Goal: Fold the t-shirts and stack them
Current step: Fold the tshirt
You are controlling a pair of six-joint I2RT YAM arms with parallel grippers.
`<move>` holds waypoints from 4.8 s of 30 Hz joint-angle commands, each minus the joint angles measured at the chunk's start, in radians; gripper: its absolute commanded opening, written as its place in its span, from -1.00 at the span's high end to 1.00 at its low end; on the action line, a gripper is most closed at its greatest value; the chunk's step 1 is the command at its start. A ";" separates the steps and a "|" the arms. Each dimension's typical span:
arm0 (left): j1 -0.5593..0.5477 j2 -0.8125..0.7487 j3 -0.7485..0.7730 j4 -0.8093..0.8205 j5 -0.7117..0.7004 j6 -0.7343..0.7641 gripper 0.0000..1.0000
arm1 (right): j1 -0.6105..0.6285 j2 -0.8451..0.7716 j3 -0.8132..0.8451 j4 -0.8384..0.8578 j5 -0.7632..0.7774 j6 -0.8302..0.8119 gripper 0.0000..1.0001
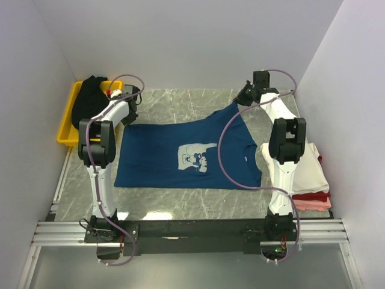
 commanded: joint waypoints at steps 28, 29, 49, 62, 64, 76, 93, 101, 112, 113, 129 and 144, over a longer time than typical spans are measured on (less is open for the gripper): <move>0.008 -0.379 -0.360 0.123 0.062 -0.043 0.99 | -0.011 -0.691 -0.782 0.179 0.037 -0.037 1.00; 0.008 -0.397 -0.386 0.126 0.064 -0.045 0.99 | -0.011 -0.708 -0.806 0.182 0.036 -0.038 1.00; 0.008 -0.571 -0.662 0.198 0.086 -0.163 0.99 | -0.012 -1.081 -1.255 0.228 0.000 -0.020 1.00; 0.008 -0.673 -0.759 0.218 0.069 -0.160 0.99 | -0.012 -1.168 -1.350 0.211 -0.004 -0.029 1.00; 0.010 -0.684 -0.792 0.233 0.073 -0.167 0.99 | -0.014 -1.187 -1.371 0.217 -0.010 -0.029 1.00; 0.024 -0.842 -0.883 0.285 0.136 -0.183 -0.08 | -0.014 -1.314 -1.425 0.179 -0.017 -0.067 -0.08; -0.011 -0.724 -0.790 0.301 0.170 -0.173 0.21 | 0.132 -0.788 -0.973 0.186 0.224 -0.098 -0.04; -0.011 -0.644 -0.745 0.285 0.162 -0.172 0.24 | 0.189 -0.564 -0.799 0.131 0.306 -0.138 -0.01; -0.011 -0.632 -0.750 0.290 0.167 -0.170 0.28 | 0.258 -0.504 -0.797 0.111 0.387 -0.132 0.14; -0.011 -0.631 -0.751 0.291 0.168 -0.172 0.28 | 0.258 -0.507 -0.801 0.114 0.384 -0.133 0.16; -0.011 -0.658 -0.799 0.299 0.159 -0.183 0.28 | 0.276 -0.630 -0.891 0.113 0.324 -0.126 1.00; -0.010 -0.713 -0.851 0.299 0.139 -0.192 0.28 | 0.367 -0.961 -1.113 0.133 0.232 -0.086 1.00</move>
